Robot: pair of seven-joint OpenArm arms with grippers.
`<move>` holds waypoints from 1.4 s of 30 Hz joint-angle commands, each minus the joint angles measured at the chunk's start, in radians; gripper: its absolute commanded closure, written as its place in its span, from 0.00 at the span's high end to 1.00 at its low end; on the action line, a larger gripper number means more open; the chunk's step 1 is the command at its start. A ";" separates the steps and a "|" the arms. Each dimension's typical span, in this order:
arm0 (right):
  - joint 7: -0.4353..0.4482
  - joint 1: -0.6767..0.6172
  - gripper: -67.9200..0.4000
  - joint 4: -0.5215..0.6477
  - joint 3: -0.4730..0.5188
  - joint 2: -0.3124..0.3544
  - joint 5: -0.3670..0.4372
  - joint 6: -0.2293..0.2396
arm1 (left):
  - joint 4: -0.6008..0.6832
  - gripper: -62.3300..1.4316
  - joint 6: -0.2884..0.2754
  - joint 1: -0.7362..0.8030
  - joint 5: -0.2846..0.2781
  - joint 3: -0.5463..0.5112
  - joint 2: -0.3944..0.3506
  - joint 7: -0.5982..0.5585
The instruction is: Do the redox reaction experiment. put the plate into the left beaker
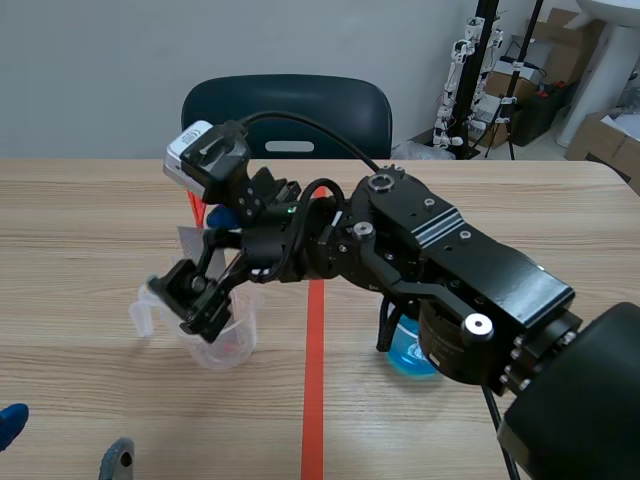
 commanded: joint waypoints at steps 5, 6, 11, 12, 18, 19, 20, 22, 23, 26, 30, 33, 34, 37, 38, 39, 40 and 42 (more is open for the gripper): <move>0.015 0.026 1.00 0.006 0.006 -0.003 0.009 -0.051 | 0.015 0.89 0.001 0.000 -0.006 -0.006 -0.008 -0.015; 0.015 0.026 1.00 0.006 0.006 -0.003 0.009 -0.051 | 0.015 0.89 0.001 0.000 -0.006 -0.006 -0.008 -0.015; 0.015 0.026 1.00 0.006 0.006 -0.003 0.009 -0.051 | 0.015 0.89 0.001 0.000 -0.006 -0.006 -0.008 -0.015; 0.015 0.026 1.00 0.006 0.006 -0.003 0.009 -0.051 | 0.015 0.89 0.001 0.000 -0.006 -0.006 -0.008 -0.015; 0.016 0.026 1.00 0.006 0.006 -0.003 0.009 -0.051 | 0.015 0.89 0.001 0.000 -0.006 -0.006 -0.008 -0.015; 0.016 0.026 1.00 0.006 0.006 -0.003 0.009 -0.051 | 0.015 0.89 0.001 0.000 -0.006 -0.006 -0.008 -0.015; 0.016 0.026 1.00 0.006 0.006 -0.003 0.009 -0.051 | 0.015 0.89 0.001 0.000 -0.006 -0.006 -0.008 -0.015; 0.015 0.026 1.00 0.006 0.006 -0.003 0.009 -0.051 | 0.015 0.89 0.001 0.000 -0.006 -0.006 -0.008 -0.015; 0.015 0.026 1.00 0.006 0.006 -0.003 0.009 -0.051 | 0.015 0.89 0.001 0.000 -0.006 -0.006 -0.008 -0.015; 0.015 0.026 1.00 0.006 0.006 -0.003 0.009 -0.051 | 0.015 0.89 0.001 0.000 -0.006 -0.006 -0.008 -0.015; 0.015 0.026 1.00 0.006 0.006 -0.003 0.009 -0.051 | 0.015 0.89 0.001 0.000 -0.006 -0.006 -0.008 -0.015; 0.015 0.026 1.00 0.006 0.006 -0.003 0.009 -0.051 | 0.015 0.89 0.001 0.000 -0.006 -0.006 -0.008 -0.015; 0.015 0.028 1.00 0.006 0.006 -0.003 0.009 -0.051 | 0.015 0.89 0.001 0.000 -0.006 -0.006 -0.008 -0.015; 0.016 0.030 1.00 0.014 0.006 -0.003 0.010 -0.051 | 0.015 0.89 0.001 0.000 -0.006 -0.006 -0.008 -0.015; 0.016 0.031 1.00 0.018 0.006 -0.003 0.010 -0.051 | 0.015 0.89 0.001 0.000 -0.006 -0.006 -0.008 -0.015; 0.016 0.031 1.00 0.024 0.006 -0.003 0.011 -0.051 | 0.015 0.89 0.001 0.000 -0.006 -0.006 -0.008 -0.015; 0.015 0.031 1.00 0.032 0.006 -0.003 0.011 -0.051 | 0.015 0.89 0.001 0.000 -0.006 -0.006 -0.008 -0.015; 0.014 0.031 1.00 0.046 0.006 -0.003 0.011 -0.051 | 0.015 0.89 0.001 0.000 -0.006 -0.006 -0.008 -0.015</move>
